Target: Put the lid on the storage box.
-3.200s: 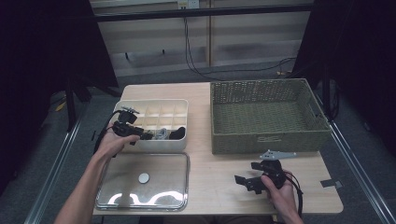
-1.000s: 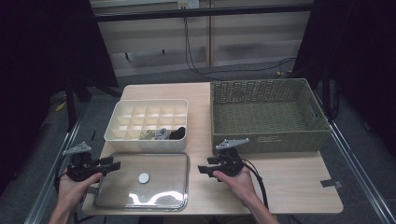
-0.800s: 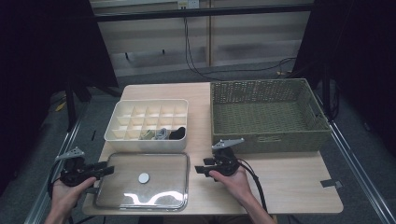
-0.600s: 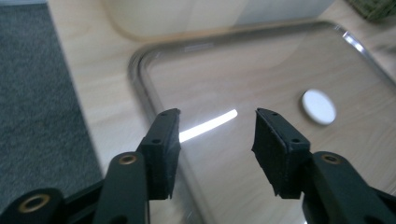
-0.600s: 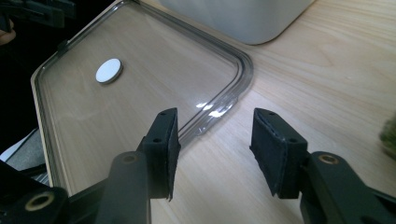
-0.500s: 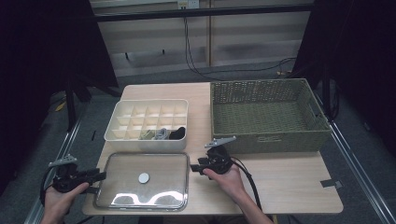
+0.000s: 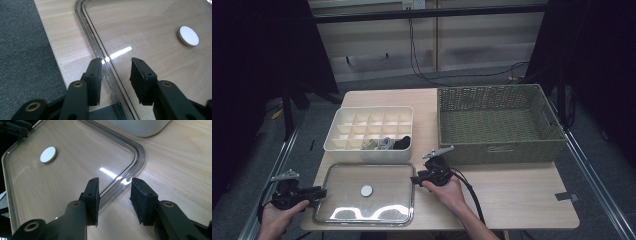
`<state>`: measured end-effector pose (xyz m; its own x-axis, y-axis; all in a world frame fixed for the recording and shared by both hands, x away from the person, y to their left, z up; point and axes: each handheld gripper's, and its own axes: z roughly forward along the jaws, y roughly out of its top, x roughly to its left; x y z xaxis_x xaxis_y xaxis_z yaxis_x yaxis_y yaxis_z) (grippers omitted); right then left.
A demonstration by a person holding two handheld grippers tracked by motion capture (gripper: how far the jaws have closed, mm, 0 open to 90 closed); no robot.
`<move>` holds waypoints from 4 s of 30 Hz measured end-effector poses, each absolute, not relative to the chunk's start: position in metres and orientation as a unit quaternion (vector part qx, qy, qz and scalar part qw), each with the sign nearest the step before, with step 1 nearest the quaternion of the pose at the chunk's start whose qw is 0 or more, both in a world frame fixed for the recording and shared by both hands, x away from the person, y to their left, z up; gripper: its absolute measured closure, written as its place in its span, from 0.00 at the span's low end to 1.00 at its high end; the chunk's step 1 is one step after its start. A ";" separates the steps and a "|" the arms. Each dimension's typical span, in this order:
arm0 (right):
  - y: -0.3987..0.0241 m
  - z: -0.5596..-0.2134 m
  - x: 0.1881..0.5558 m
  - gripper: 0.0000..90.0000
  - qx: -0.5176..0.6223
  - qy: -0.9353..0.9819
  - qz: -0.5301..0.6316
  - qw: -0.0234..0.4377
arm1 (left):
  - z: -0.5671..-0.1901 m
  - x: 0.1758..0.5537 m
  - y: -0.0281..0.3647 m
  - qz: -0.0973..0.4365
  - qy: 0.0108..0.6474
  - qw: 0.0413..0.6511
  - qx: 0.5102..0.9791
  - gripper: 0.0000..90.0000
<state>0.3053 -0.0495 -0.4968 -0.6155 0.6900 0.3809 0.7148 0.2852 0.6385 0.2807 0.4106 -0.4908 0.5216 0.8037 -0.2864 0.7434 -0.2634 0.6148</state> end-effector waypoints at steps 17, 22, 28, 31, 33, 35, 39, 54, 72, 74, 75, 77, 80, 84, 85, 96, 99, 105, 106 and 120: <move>-0.056 -0.509 0.306 0.73 -0.515 -0.735 -0.435 0.072 | -0.490 0.280 0.407 0.041 0.483 0.356 0.799 0.73; -0.062 -0.515 0.304 0.73 -0.562 -0.681 -0.455 0.114 | -0.489 0.280 0.405 0.043 0.479 0.350 0.804 0.70; -0.064 -0.521 0.300 0.68 -0.582 -0.639 -0.477 0.157 | -0.490 0.280 0.407 0.044 0.481 0.353 0.801 0.68; -0.067 -0.525 0.301 0.69 -0.592 -0.619 -0.484 0.180 | -0.489 0.281 0.406 0.047 0.479 0.349 0.804 0.70; -0.070 -0.529 0.301 0.69 -0.599 -0.600 -0.492 0.199 | -0.490 0.281 0.406 0.050 0.481 0.351 0.802 0.70; -0.072 -0.533 0.301 0.71 -0.602 -0.588 -0.499 0.208 | -0.490 0.281 0.406 0.048 0.481 0.351 0.802 0.70; -0.072 -0.536 0.302 0.72 -0.607 -0.571 -0.504 0.225 | -0.489 0.282 0.406 0.048 0.482 0.350 0.802 0.69; -0.061 -0.526 0.305 0.73 -0.502 -0.694 -0.477 0.198 | -0.490 0.287 0.403 0.041 0.476 0.357 0.803 0.69; -0.056 -0.522 0.303 0.78 -0.466 -0.682 -0.516 0.226 | -0.493 0.289 0.405 0.027 0.479 0.378 0.792 0.57; -0.057 -0.522 0.304 0.79 -0.465 -0.680 -0.519 0.226 | -0.493 0.289 0.404 0.022 0.481 0.379 0.790 0.54; -0.057 -0.522 0.303 0.79 -0.465 -0.679 -0.521 0.226 | -0.493 0.289 0.404 0.021 0.481 0.381 0.789 0.53; -0.057 -0.522 0.302 0.79 -0.462 -0.679 -0.523 0.227 | -0.494 0.289 0.405 0.009 0.481 0.390 0.785 0.49; -0.059 -0.521 0.301 0.80 -0.458 -0.680 -0.526 0.228 | -0.496 0.289 0.409 -0.017 0.479 0.409 0.777 0.46; -0.058 -0.521 0.301 0.81 -0.456 -0.680 -0.528 0.227 | -0.494 0.286 0.407 -0.018 0.476 0.399 0.783 0.43; -0.058 -0.521 0.301 0.81 -0.457 -0.681 -0.528 0.222 | -0.494 0.286 0.407 -0.018 0.476 0.399 0.783 0.42; -0.056 -0.518 0.301 0.80 -0.458 -0.691 -0.521 0.203 | -0.494 0.278 0.407 -0.037 0.481 0.402 0.778 0.45; -0.056 -0.516 0.301 0.80 -0.457 -0.693 -0.521 0.199 | -0.494 0.279 0.407 -0.040 0.482 0.402 0.777 0.45; -0.054 -0.514 0.302 0.79 -0.459 -0.696 -0.519 0.189 | -0.496 0.282 0.405 -0.035 0.489 0.412 0.768 0.43; -0.053 -0.514 0.302 0.78 -0.462 -0.700 -0.514 0.183 | -0.495 0.283 0.404 -0.035 0.489 0.410 0.769 0.43; -0.051 -0.494 0.301 0.71 -0.466 -0.723 -0.496 0.121 | -0.482 0.284 0.402 -0.009 0.485 0.429 0.762 0.54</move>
